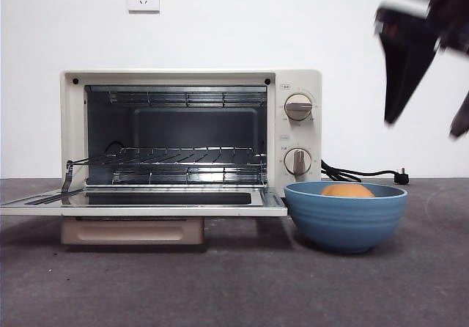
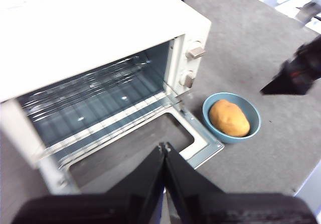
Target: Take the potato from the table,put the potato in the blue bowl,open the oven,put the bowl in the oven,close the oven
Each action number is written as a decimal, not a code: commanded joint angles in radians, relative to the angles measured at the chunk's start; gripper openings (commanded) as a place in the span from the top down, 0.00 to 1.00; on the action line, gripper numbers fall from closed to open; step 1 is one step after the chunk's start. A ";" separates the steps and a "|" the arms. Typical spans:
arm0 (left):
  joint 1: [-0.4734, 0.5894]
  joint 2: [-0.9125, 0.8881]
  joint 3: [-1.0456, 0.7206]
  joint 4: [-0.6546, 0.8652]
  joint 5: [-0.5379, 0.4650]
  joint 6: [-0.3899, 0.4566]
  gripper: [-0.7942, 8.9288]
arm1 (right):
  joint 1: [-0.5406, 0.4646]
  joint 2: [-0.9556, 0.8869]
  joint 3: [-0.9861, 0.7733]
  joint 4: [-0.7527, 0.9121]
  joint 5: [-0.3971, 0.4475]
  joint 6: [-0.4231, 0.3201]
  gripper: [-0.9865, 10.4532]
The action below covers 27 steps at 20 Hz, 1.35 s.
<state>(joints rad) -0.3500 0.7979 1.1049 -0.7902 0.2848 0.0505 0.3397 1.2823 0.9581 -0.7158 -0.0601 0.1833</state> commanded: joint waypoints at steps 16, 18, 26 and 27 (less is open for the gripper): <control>-0.002 -0.053 -0.003 -0.153 -0.026 -0.020 0.93 | -0.018 0.291 -0.007 0.165 -0.075 -0.007 0.92; -0.002 -0.053 -0.003 -0.154 -0.043 -0.010 0.93 | -0.009 0.261 -0.007 0.154 -0.098 -0.002 0.92; -0.002 -0.050 -0.004 -0.169 -0.100 0.029 0.93 | 0.182 0.085 0.061 0.165 -0.068 0.102 0.93; -0.002 -0.050 -0.004 -0.171 -0.098 0.029 0.93 | 0.204 0.100 0.088 0.181 -0.059 0.117 0.93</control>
<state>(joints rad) -0.3500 0.7490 1.1049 -0.9588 0.1886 0.0681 0.5453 1.3781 1.0424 -0.5419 -0.1238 0.2714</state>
